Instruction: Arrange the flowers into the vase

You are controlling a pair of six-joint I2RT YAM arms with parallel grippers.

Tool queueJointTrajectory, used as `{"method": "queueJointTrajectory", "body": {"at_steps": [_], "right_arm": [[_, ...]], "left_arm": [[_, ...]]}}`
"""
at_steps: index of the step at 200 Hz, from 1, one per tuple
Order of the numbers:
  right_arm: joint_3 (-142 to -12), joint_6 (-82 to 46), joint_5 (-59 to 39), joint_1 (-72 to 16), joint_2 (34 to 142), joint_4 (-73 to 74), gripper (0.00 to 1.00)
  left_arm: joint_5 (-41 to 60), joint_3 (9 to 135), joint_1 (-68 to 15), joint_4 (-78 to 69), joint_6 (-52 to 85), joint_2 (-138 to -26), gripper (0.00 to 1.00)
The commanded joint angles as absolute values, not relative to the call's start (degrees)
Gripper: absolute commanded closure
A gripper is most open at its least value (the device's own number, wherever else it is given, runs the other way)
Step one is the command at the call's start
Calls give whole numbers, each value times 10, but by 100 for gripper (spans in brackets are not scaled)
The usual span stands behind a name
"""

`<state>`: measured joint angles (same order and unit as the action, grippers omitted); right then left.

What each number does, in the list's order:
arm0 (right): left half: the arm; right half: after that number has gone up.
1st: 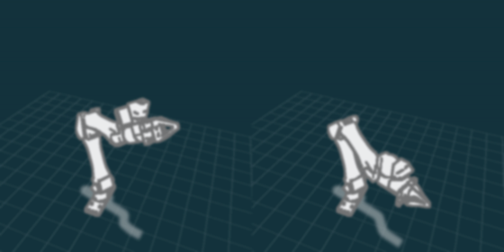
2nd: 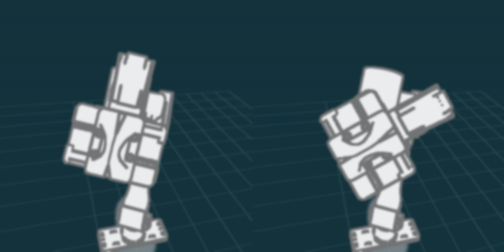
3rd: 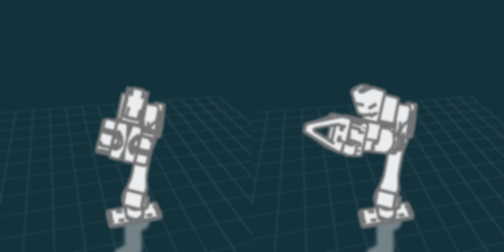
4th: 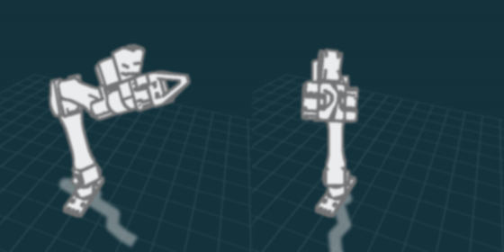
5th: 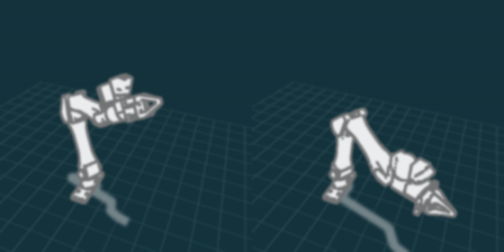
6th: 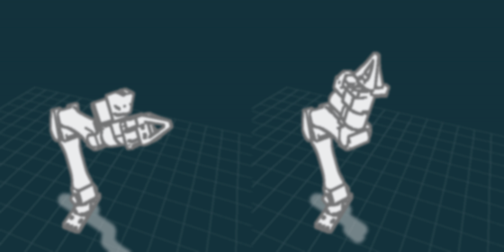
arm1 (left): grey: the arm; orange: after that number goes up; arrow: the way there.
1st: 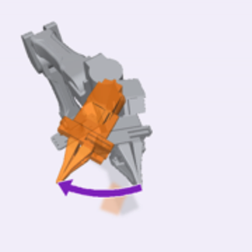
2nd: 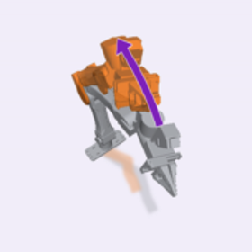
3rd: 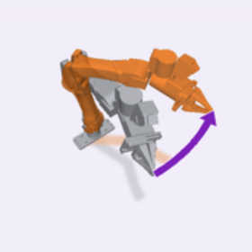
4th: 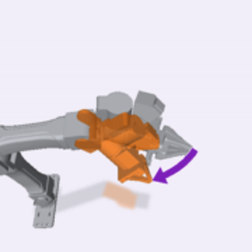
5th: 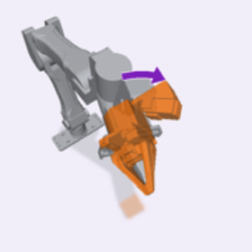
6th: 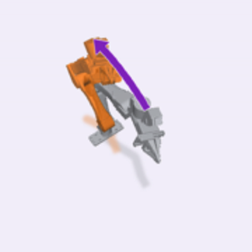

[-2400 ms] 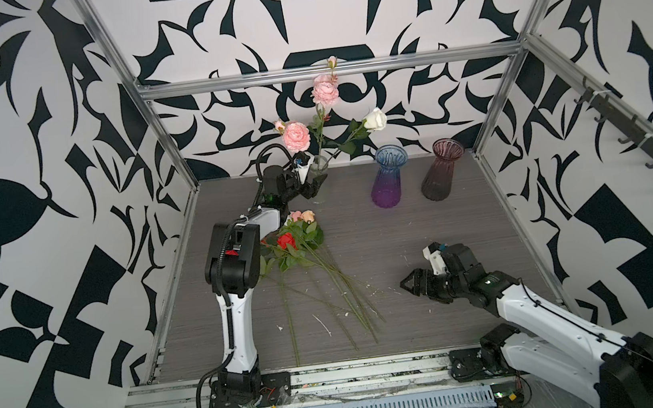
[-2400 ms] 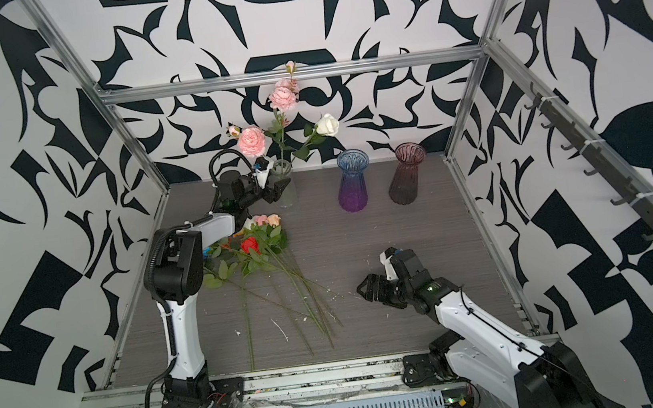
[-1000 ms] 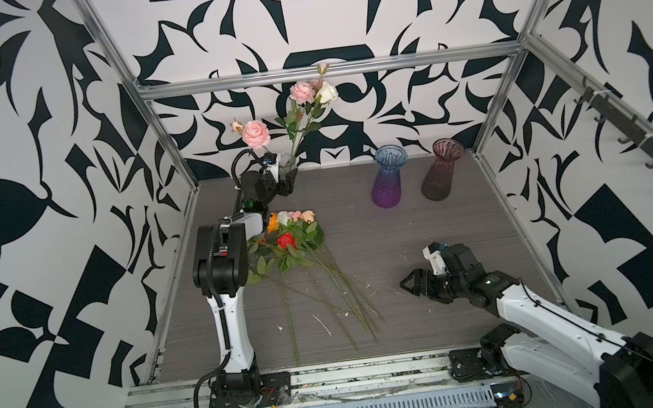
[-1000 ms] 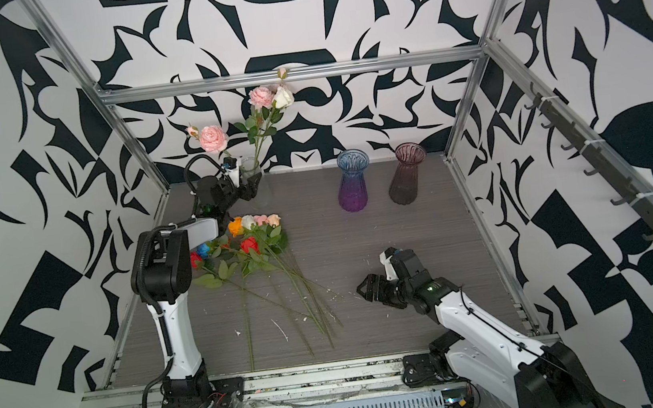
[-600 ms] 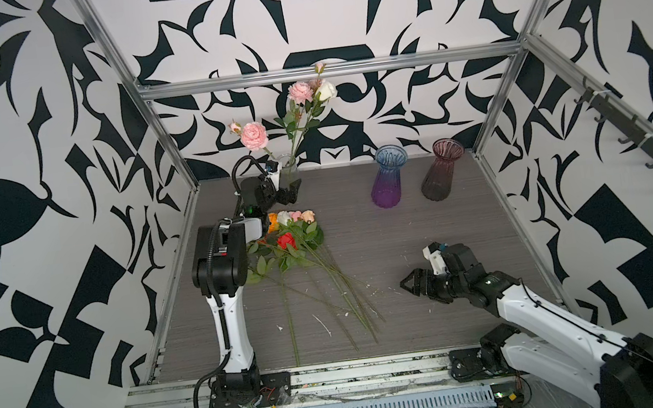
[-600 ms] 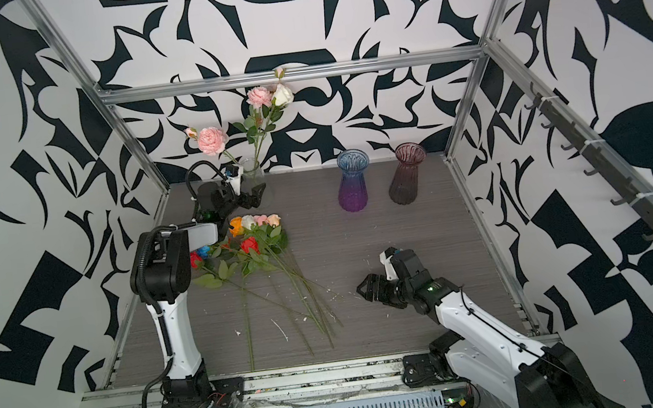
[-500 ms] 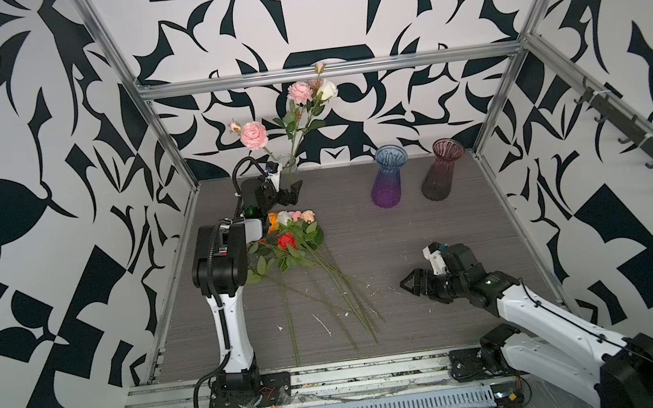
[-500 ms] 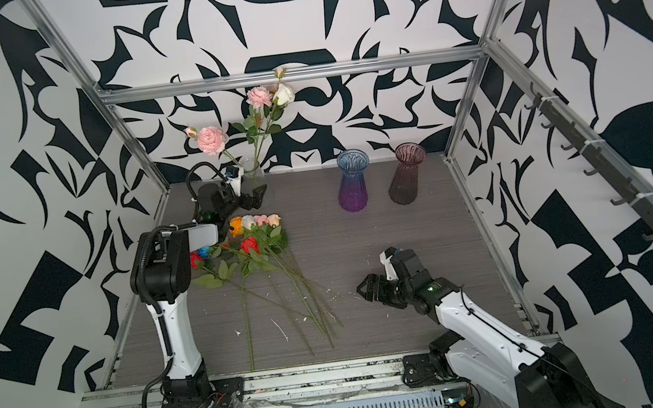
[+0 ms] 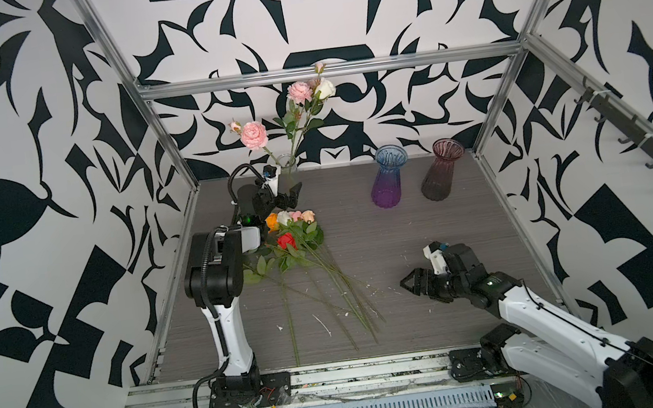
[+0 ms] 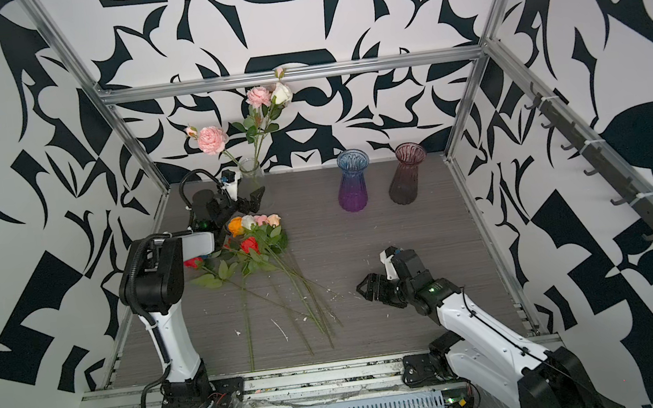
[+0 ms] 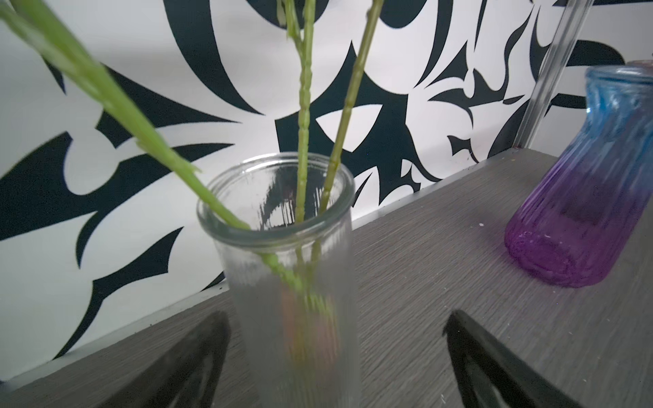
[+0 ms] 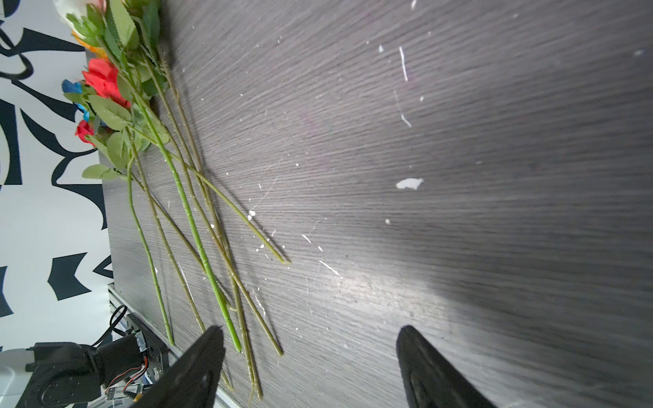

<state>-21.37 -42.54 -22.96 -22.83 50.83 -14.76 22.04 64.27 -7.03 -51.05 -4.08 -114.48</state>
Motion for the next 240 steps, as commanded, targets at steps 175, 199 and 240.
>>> {"method": "queueJointTrajectory", "body": {"at_steps": [175, 199, 240], "right_arm": [[-216, -429, -246, -226, 412, -165, 24], [-285, -388, -227, -222, 462, -176, 21], [-513, -341, -191, -194, 627, -215, 22]], "left_arm": [[-90, 94, -498, -352, 227, -402, 0], [-85, 41, -500, -446, 258, -376, 1], [-111, 26, -499, -409, 261, -321, 1]]}}
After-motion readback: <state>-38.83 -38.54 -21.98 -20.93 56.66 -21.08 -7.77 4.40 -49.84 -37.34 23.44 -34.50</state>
